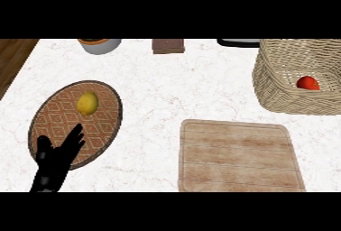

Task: Pick the tomato from the cutting board and place it in the basket

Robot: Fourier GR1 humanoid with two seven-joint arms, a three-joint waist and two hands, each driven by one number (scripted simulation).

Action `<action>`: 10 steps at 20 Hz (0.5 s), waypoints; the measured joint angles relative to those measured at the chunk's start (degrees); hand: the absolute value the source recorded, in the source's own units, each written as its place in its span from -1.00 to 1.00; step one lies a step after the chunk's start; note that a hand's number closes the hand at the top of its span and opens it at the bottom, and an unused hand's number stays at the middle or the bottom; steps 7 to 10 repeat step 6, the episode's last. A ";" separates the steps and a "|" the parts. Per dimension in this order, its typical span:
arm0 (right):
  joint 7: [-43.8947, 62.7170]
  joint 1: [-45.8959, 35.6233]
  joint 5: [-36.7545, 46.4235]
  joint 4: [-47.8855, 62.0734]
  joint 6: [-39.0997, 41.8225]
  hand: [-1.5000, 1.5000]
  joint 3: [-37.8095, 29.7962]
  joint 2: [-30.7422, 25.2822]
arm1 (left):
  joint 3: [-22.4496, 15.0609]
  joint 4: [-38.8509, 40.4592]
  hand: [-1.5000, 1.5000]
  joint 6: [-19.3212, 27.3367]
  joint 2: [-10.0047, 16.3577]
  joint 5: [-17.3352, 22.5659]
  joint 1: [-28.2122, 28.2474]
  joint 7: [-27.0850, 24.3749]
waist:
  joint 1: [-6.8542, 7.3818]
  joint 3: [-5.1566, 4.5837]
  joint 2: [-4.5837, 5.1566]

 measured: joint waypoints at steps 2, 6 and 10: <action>-0.10 0.32 -1.66 1.11 0.74 -1.00 -1.92 -2.03 | 0.00 -0.39 0.00 -0.06 -0.07 -0.03 0.18 0.47 | -0.09 -0.03 0.02; 0.29 1.71 -3.63 2.88 1.46 -1.00 -4.50 -5.94 | 0.40 -0.16 0.00 -0.07 -0.40 -0.27 0.55 -0.79 | -0.21 0.00 -0.04; 0.29 1.71 -3.63 2.88 1.46 -1.00 -4.50 -5.94 | 0.40 -0.16 0.00 -0.07 -0.40 -0.27 0.55 -0.79 | -0.21 0.00 -0.04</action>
